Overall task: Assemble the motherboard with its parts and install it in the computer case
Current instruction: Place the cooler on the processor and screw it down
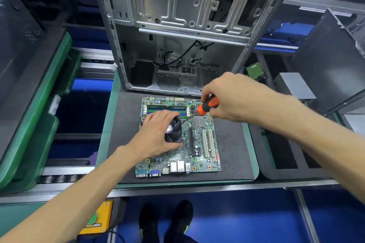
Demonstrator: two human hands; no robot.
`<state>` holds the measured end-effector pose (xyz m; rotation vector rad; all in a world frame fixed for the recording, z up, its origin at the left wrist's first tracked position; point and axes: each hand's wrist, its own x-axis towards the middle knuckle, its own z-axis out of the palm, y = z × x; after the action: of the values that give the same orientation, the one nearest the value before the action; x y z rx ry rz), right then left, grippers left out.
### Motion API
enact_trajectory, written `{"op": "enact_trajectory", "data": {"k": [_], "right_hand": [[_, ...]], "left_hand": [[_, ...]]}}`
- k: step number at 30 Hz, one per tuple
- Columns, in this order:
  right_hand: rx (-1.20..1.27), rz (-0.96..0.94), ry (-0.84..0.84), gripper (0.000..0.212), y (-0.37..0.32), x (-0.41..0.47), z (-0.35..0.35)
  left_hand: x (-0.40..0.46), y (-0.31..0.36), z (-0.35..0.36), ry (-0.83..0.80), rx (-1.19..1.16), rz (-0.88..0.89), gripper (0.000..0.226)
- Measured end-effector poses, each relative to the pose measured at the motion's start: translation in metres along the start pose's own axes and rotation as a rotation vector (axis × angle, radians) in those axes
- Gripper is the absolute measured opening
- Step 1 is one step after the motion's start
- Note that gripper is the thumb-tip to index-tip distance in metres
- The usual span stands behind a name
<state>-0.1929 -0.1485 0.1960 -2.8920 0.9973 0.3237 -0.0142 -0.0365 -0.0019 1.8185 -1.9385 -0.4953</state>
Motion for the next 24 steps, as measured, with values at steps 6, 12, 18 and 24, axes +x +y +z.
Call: {"op": "enact_trajectory", "data": {"k": [6,12,18,24], "right_hand": [[-0.255,-0.242,-0.13,0.025,-0.015,0.023,-0.024],[-0.604,-0.578,-0.268,0.008,-0.038,0.046,-0.035],[-0.093,-0.033,-0.37,0.036,-0.037,0.063,-0.03],[0.133,0.159,-0.681,0.04,-0.04,0.068,-0.038]], "left_hand": [[0.0,-0.002,0.002,0.011,0.006,0.001,0.09],[0.001,-0.002,0.004,0.003,0.015,0.002,0.09],[0.001,-0.001,0.005,0.013,0.033,0.002,0.09],[0.001,0.0,0.004,0.016,0.039,0.007,0.09]]}}
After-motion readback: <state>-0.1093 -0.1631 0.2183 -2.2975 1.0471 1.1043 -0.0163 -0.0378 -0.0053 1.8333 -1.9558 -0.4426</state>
